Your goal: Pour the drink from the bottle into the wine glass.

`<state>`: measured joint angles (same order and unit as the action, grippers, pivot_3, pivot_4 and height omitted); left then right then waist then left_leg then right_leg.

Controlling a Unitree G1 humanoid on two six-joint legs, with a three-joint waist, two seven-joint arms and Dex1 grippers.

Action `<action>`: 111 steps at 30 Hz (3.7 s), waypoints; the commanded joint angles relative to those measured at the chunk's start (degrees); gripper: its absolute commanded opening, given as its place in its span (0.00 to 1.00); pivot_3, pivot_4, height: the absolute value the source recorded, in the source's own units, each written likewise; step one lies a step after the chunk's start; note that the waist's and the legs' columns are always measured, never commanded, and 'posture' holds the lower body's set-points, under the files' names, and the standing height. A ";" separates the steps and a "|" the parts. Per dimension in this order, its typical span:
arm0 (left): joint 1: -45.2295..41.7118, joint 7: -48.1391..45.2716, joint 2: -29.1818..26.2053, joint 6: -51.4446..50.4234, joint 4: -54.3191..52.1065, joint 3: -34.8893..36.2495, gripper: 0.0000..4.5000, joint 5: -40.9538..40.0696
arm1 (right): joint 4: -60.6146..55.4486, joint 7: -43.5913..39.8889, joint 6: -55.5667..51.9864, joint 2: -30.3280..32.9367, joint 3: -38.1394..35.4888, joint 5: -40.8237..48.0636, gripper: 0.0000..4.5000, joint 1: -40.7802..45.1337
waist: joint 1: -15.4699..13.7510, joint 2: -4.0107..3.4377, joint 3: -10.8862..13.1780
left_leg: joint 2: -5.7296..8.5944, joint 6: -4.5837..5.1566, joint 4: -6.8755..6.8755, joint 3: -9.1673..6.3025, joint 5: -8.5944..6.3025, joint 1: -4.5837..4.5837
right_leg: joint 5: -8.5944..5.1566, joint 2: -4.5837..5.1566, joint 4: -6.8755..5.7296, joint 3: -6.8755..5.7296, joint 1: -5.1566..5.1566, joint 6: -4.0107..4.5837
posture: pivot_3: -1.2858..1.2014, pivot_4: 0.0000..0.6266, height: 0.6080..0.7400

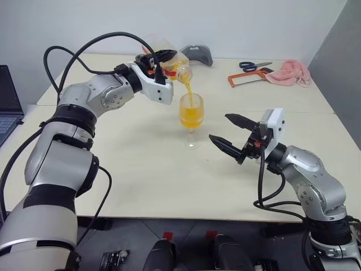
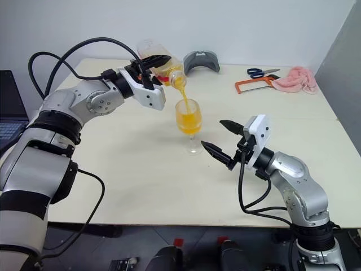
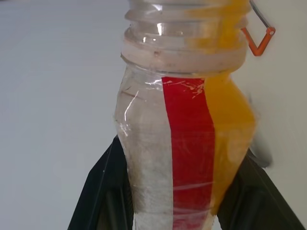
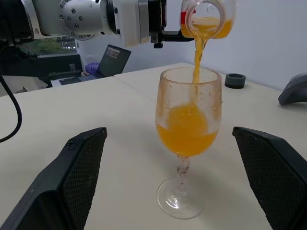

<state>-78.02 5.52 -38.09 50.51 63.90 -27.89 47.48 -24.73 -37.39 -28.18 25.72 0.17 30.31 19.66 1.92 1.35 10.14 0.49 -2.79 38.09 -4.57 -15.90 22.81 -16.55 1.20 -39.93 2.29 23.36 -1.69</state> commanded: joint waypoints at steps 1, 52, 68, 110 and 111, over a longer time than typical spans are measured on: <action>-2.76 1.72 -0.92 0.09 -0.15 0.00 0.38 0.19 | -2.93 -0.06 0.19 0.19 -0.22 0.80 1.00 0.42 | -0.01 0.00 0.00 | 0.00 0.00 0.00 0.00 0.00 0.00 | 0.00 0.00 -0.01 0.00 0.00 0.00 | 0.52 0.24 1.00; 27.68 -35.40 6.77 -48.05 -32.54 32.35 0.38 -53.70 | -9.38 1.31 -6.79 2.14 6.62 -0.61 1.00 3.41 | 1.87 -0.06 -0.04 | -0.15 -0.10 0.07 -0.28 0.06 -0.07 | 0.00 -0.01 -0.20 0.05 0.04 0.01 | 0.52 0.24 1.00; 45.09 -29.82 6.81 -66.44 -44.58 43.70 0.38 -61.74 | -2.78 5.94 -16.60 -5.43 15.72 -4.84 1.00 14.05 | 0.73 0.10 -0.14 | -0.16 -0.08 0.35 -0.54 0.05 0.02 | 0.01 0.13 -0.23 -0.07 -0.05 0.01 | 0.52 0.24 1.00; 77.19 -22.56 16.62 -64.64 -75.00 46.34 1.00 -65.00 | 18.90 16.04 26.75 -16.37 3.75 -18.85 1.00 -13.93 | 0.28 0.16 -0.18 | -0.34 0.02 -0.01 -0.19 -0.01 -0.32 | 0.01 0.09 -0.09 0.20 -0.18 0.01 | 0.52 0.24 1.00; 77.29 -22.51 16.59 -63.96 -75.05 46.27 1.00 -64.44 | 19.66 16.07 27.15 -16.59 3.61 -19.05 1.00 -13.62 | 0.28 0.16 -0.18 | -0.33 0.02 -0.01 -0.18 -0.01 -0.32 | 0.01 0.09 -0.09 0.20 -0.18 0.01 | 0.52 0.24 1.00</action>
